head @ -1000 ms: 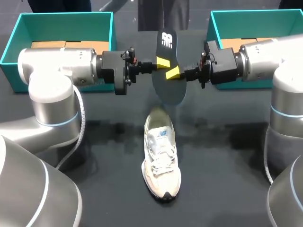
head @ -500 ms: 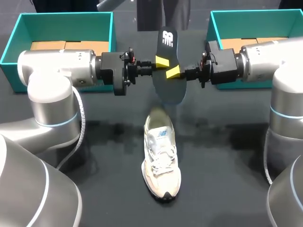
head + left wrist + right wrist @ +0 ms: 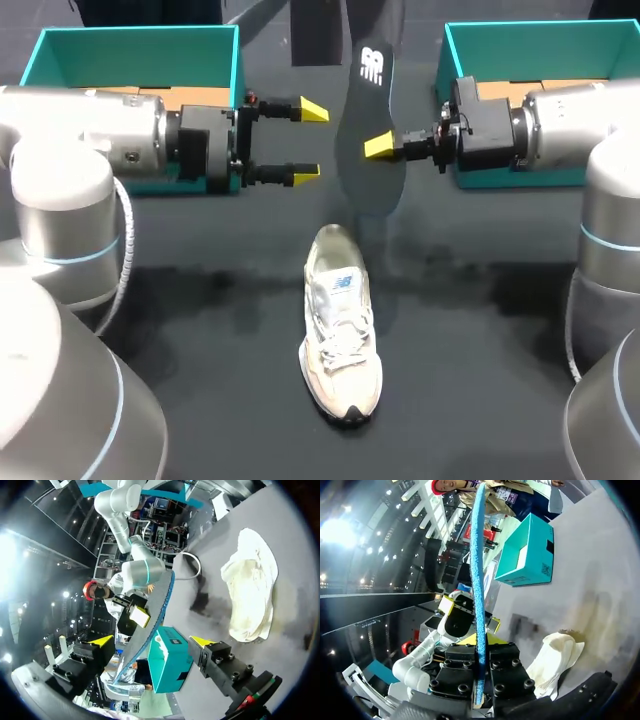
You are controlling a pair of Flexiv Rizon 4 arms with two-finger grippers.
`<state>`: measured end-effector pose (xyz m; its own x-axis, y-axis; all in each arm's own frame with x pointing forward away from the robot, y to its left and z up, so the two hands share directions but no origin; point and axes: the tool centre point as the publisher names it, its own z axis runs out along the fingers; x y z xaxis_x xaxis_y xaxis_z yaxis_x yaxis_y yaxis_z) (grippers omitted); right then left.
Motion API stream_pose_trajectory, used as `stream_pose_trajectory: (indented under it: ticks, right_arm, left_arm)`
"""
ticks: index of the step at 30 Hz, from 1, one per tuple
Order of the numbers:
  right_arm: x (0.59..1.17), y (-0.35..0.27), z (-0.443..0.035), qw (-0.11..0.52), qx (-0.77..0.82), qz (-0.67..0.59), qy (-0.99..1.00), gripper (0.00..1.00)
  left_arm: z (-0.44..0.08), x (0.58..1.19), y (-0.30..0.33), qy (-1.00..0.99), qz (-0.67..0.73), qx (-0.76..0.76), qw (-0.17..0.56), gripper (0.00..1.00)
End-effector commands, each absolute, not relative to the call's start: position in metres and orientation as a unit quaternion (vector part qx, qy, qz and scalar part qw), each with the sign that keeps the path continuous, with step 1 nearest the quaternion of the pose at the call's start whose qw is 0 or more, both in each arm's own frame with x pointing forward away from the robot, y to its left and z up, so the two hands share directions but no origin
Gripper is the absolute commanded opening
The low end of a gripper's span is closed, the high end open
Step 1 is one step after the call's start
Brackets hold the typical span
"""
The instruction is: Take the shoe out of the shoebox, open the shoe tongue, remove and reinsert the insole, then place the shoe into the shoebox
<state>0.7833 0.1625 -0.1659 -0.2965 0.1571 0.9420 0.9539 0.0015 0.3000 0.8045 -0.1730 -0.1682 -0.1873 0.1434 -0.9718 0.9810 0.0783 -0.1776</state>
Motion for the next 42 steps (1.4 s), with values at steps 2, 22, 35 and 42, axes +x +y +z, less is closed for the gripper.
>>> stream_pose_trajectory:
  ticks: [2,22,35,42]
  right_arm:
    - [0.781,0.158,-0.167,0.373,-0.462,-0.536,-0.600,0.00]
    - [0.780,0.161,-0.187,0.340,-0.438,-0.570,-0.606,0.00]
    - [0.782,0.176,-0.202,0.290,-0.429,-0.569,-0.639,0.00]
    - [0.782,0.176,-0.202,0.290,-0.429,-0.569,-0.639,0.00]
  left_arm:
    - [-0.160,0.790,-0.155,0.622,-0.467,0.480,0.406,1.00]
    - [-0.182,0.788,-0.134,0.789,-0.429,0.303,0.318,1.00]
    - [-0.194,0.763,-0.106,0.875,-0.355,0.241,0.223,1.00]
    - [-0.194,0.763,-0.106,0.875,-0.355,0.241,0.223,1.00]
